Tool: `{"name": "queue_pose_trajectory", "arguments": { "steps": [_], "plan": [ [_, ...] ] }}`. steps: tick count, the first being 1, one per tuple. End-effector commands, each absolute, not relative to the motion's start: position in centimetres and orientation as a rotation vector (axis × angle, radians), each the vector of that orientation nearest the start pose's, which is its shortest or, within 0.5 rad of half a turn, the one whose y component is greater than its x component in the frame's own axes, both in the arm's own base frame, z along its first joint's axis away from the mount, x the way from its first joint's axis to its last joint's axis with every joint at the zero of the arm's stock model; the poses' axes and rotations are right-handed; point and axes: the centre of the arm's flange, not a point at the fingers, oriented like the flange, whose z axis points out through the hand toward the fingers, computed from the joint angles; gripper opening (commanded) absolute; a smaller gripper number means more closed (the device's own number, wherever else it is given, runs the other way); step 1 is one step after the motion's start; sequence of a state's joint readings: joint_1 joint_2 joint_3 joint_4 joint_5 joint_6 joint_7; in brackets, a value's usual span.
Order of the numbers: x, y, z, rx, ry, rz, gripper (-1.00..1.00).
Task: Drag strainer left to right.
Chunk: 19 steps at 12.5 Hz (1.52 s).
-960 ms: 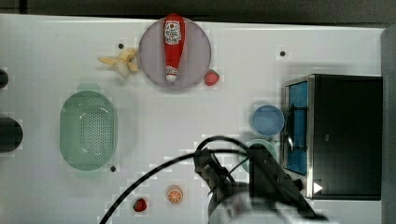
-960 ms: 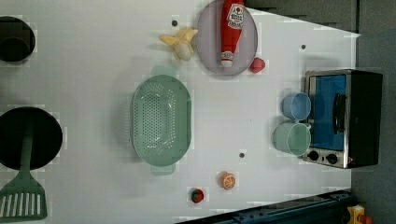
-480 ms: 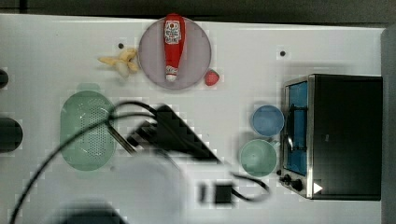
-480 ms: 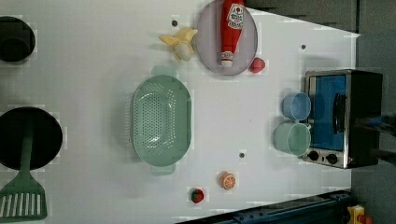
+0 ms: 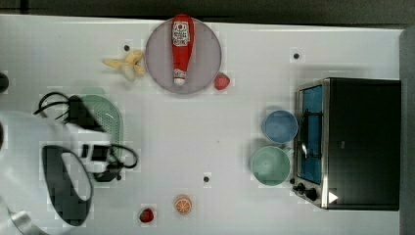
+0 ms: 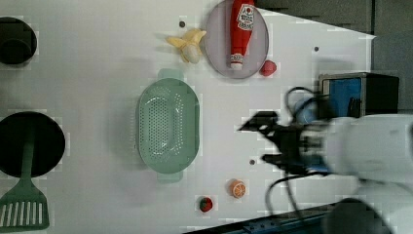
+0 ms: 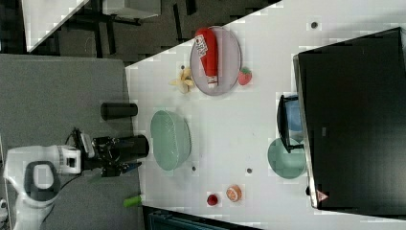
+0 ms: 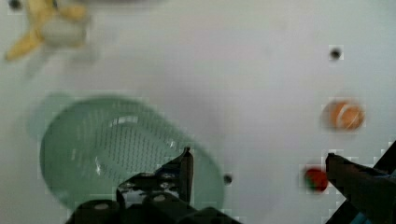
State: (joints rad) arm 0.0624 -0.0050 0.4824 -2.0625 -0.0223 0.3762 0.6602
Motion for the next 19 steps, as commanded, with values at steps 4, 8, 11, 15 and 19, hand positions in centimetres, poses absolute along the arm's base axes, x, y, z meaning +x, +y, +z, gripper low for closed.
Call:
{"name": "queue_pose_trajectory", "arguments": {
  "steps": [4, 8, 11, 15, 19],
  "plan": [
    [44.9, 32.2, 32.5, -2.483, 1.959, 0.136, 1.0],
    [44.9, 32.9, 25.2, -2.283, 2.074, 0.227, 1.0],
    [45.6, 32.2, 21.3, -2.277, 2.071, 0.226, 1.0],
    [47.2, 30.4, 17.6, -2.238, 2.12, 0.189, 1.0],
    [47.4, 28.8, 16.4, -2.247, 2.165, 0.152, 1.0]
  ]
}}
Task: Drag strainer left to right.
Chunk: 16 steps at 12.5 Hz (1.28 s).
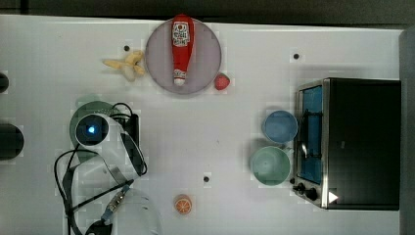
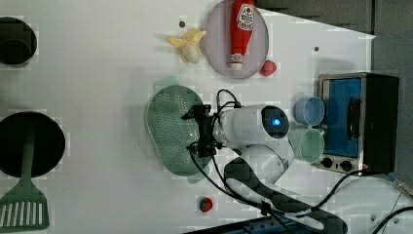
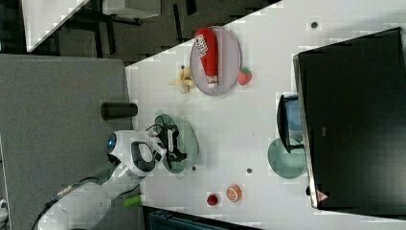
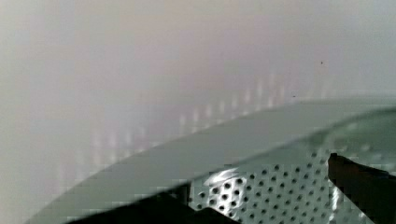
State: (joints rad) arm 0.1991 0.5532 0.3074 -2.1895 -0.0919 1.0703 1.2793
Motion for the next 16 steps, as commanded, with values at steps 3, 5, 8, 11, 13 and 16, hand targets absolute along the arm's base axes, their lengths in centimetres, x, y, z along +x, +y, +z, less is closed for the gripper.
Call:
{"name": "queue_pose_trajectory", "arguments": {
  "steps": [3, 5, 8, 11, 13, 16],
  "plan": [
    [47.3, 27.5, 16.2, -2.237, 2.193, 0.142, 1.0],
    [47.7, 25.8, 16.4, -2.214, 2.219, 0.124, 1.0],
    [48.1, 22.7, 16.6, -2.223, 2.227, 0.101, 1.0],
    [48.5, 19.0, 16.7, -2.189, 2.28, 0.083, 1.0],
    [48.7, 16.5, 16.5, -2.195, 2.289, 0.077, 1.0],
    [49.4, 12.4, 16.1, -2.25, 2.257, 0.069, 1.0]
  ]
}}
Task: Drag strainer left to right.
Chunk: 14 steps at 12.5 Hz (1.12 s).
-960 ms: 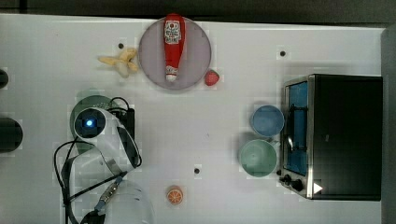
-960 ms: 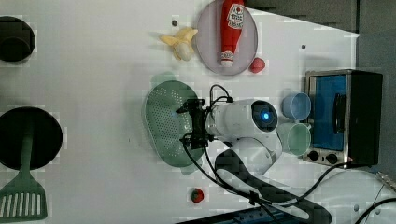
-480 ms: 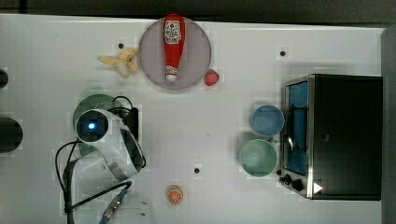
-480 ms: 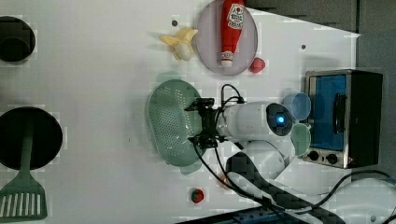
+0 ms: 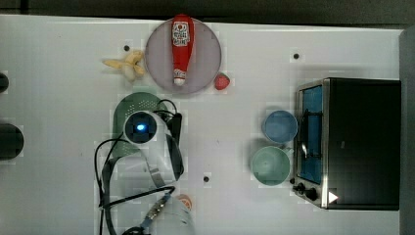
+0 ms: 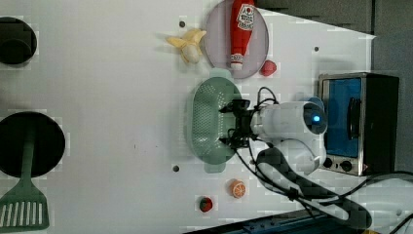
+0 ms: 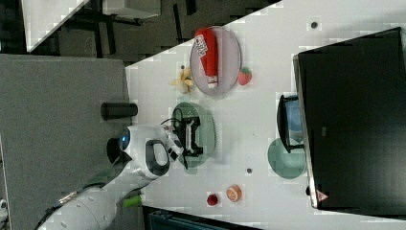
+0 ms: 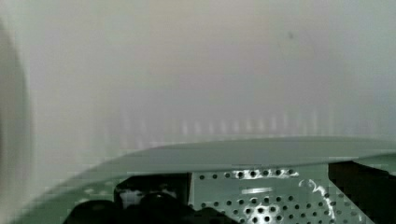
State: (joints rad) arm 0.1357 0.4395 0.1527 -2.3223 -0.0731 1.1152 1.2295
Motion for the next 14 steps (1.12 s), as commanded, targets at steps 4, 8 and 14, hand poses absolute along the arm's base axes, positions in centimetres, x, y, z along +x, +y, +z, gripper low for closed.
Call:
{"name": "queue_pose_trajectory", "arguments": {
  "steps": [4, 8, 14],
  "plan": [
    [49.7, 6.7, 15.9, -2.289, 2.247, 0.052, 1.0],
    [49.7, 2.0, 16.2, -2.283, 2.273, 0.028, 1.0],
    [49.6, -5.0, 16.3, -2.323, 2.264, -0.012, 1.0]
  ]
}}
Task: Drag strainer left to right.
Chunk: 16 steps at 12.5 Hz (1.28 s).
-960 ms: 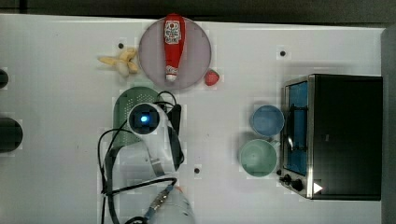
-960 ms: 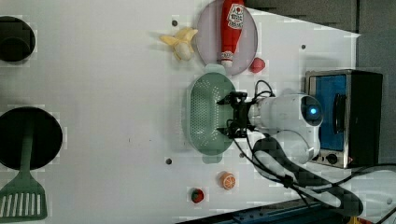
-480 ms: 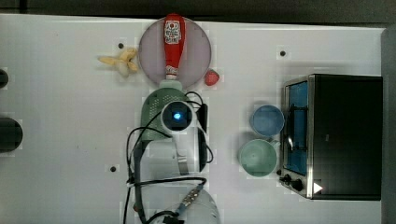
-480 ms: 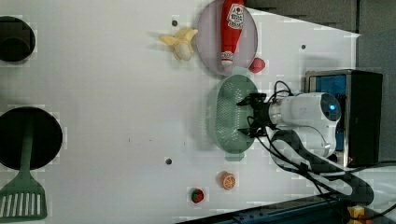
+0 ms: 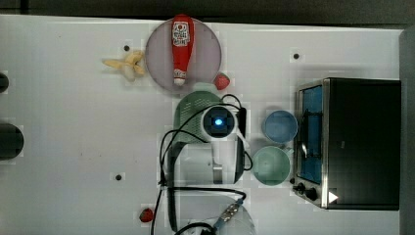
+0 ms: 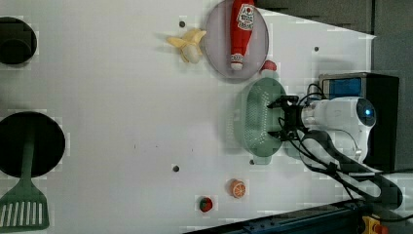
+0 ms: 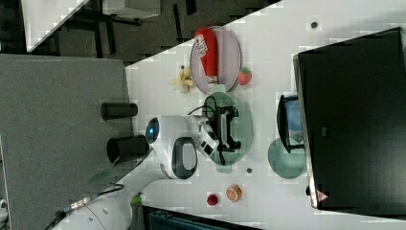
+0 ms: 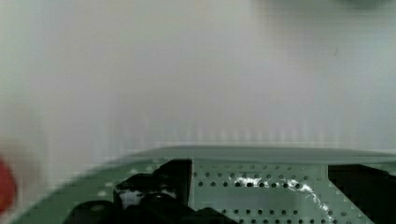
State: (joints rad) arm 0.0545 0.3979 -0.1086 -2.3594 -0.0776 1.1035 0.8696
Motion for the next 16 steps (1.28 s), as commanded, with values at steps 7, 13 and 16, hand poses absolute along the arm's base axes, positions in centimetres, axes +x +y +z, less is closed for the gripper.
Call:
{"name": "queue_pose_trajectory", "arguments": {
  "steps": [7, 13, 16],
  "plan": [
    [50.0, -6.0, 18.1, -2.558, 1.976, -0.024, 1.0],
    [52.0, -4.3, 31.6, -2.872, 1.371, -0.104, 1.0],
    [51.7, -3.0, 41.0, -2.902, 1.361, -0.035, 1.0]
  ]
}}
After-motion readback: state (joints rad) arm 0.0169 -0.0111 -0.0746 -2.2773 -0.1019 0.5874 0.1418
